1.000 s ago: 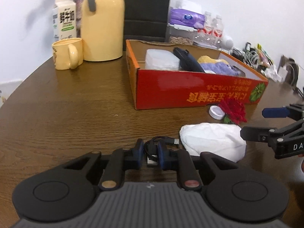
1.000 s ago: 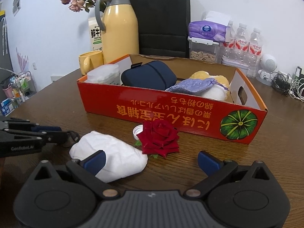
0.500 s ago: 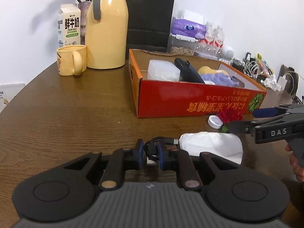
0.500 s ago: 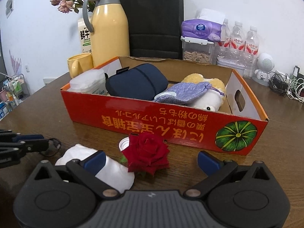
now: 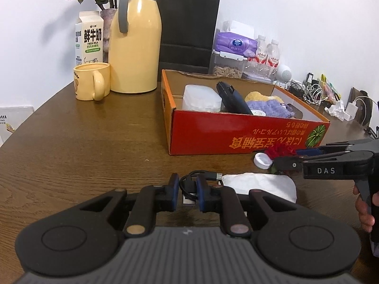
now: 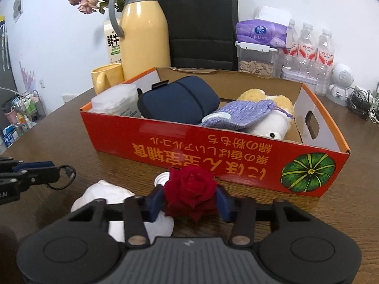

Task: Organize objects
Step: 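Carry the cable with the left tool while the right tool grasps the red rose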

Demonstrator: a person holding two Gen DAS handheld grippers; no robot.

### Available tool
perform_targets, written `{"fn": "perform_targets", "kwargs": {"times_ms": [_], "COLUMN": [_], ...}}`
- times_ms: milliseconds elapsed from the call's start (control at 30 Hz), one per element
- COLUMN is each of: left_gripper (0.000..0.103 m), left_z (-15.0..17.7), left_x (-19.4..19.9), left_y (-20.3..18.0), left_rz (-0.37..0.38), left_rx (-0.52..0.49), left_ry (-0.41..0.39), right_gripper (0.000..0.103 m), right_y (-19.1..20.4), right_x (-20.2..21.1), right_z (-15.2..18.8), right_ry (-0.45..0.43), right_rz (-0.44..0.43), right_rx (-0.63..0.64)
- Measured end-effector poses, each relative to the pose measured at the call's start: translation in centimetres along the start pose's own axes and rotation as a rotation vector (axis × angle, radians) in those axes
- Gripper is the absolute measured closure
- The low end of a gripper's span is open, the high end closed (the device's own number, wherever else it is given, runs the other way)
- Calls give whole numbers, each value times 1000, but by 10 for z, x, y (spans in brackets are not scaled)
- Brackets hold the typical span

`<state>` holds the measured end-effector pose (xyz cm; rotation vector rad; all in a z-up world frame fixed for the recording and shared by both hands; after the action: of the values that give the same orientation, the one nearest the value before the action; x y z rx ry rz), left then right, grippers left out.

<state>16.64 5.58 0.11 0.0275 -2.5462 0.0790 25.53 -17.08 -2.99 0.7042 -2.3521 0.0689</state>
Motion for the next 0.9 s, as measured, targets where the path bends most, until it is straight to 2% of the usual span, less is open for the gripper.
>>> {"fn": "perform_targets", "kwargs": {"times_ms": [167, 467, 700, 900], "left_gripper": [87, 87, 86, 86], "left_z": [-4, -22, -51, -81], "left_x": [5, 16, 20, 9], "left_y": [-2, -11, -28, -42], "left_rz": [1, 16, 43, 53], "left_rx": [-2, -19, -42, -39], "left_ry": [-15, -70, -149, -204], "right_gripper": [68, 70, 70, 70], "right_y": [2, 6, 8, -1], "right_x": [11, 40, 60, 63], "right_z": [2, -2, -23, -46], "right_ry": [-32, -100, -185, -241], "right_rz": [5, 1, 12, 49], "right_rx": [22, 65, 95, 106]}}
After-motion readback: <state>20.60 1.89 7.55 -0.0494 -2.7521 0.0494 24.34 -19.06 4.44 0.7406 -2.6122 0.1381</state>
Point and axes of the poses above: each gripper's, at about its wrist camera, not at the fingertips, and x roughly against the way its jaws point, y to its left, z to its underside, the point moved 1 cm from there along -x, roughly the way its jaws point, and after that the axes turned 7 degrees about -z, right-handed, at the moved point
